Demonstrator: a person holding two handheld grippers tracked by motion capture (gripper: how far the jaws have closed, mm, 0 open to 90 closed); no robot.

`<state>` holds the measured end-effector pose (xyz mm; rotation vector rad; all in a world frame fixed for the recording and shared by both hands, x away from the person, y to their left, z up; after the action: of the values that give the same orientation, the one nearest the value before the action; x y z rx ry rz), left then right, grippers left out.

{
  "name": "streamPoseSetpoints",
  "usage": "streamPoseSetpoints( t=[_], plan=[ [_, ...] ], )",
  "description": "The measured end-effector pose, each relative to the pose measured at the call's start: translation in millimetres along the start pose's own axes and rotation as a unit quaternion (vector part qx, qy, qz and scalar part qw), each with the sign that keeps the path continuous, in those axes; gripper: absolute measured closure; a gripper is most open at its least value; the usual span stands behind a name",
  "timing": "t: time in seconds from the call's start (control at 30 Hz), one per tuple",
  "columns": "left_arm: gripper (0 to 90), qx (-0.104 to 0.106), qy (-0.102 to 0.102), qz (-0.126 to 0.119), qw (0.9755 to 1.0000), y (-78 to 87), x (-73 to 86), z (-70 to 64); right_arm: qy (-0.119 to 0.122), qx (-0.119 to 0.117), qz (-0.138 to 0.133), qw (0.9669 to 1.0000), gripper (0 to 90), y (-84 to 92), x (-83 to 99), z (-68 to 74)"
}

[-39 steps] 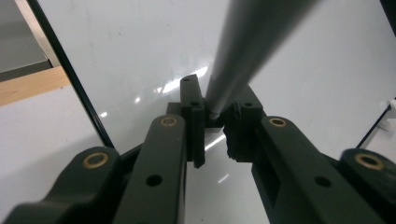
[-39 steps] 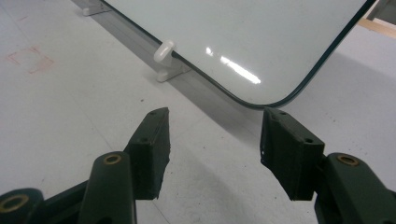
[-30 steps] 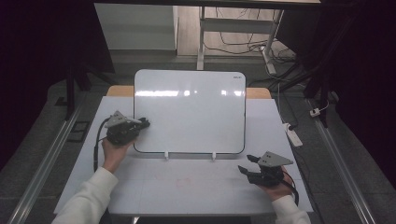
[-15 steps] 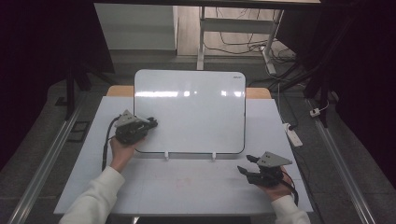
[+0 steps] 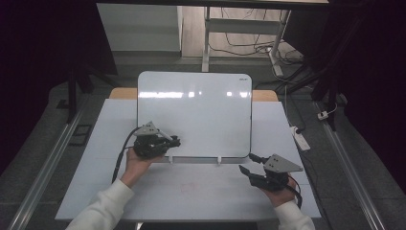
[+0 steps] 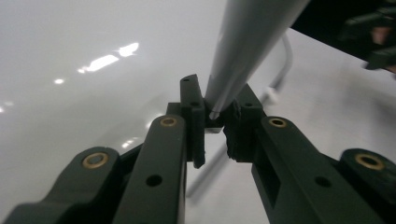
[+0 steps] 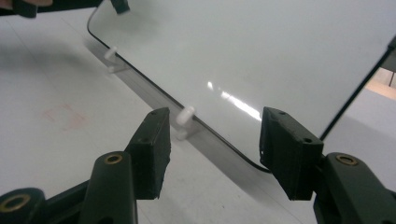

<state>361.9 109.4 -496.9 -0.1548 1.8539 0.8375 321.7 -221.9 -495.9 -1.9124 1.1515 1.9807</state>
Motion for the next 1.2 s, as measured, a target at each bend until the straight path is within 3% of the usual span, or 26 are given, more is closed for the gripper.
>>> streamPoseSetpoints(
  t=[0.2, 0.53, 0.73, 1.03, 1.2],
  plan=[
    [78.1, 0.038, 0.000, 0.025, 0.9990, -11.7, 3.1, -24.0, 0.002, 0.004, -0.010, 0.9999, 43.2, 0.5, -9.2, 6.4],
    [78.0, 0.059, -0.010, 0.053, 0.9968, -30.4, 6.8, -46.6, 0.007, 0.002, -0.027, 0.9996, 43.1, -2.3, -37.1, 28.4],
    [78.0, 0.067, -0.013, 0.065, 0.9955, -40.0, 6.8, -56.6, 0.005, -0.011, -0.024, 0.9996, 43.7, -17.4, -48.7, 39.1],
    [78.0, 0.082, -0.014, 0.083, 0.9931, -57.2, 5.4, -70.9, 0.021, -0.036, -0.018, 0.9990, 48.4, -46.7, -66.3, 67.1],
    [77.9, 0.087, -0.017, 0.088, 0.9921, -63.7, 4.8, -77.9, 0.023, -0.042, -0.017, 0.9987, 51.6, -56.4, -74.2, 73.8]
  ],
)
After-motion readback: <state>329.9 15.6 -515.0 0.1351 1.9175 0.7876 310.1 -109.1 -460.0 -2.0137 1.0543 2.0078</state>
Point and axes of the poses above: each handheld gripper's, and its own axes: y roughly backward along the jaws, x roughly out of its underside, z roughly to its left, the point moved 5 cm from there along -y, roughly forward along the jaws, and after that the axes turned 2 degrees about -x, right-handed, at the moved point
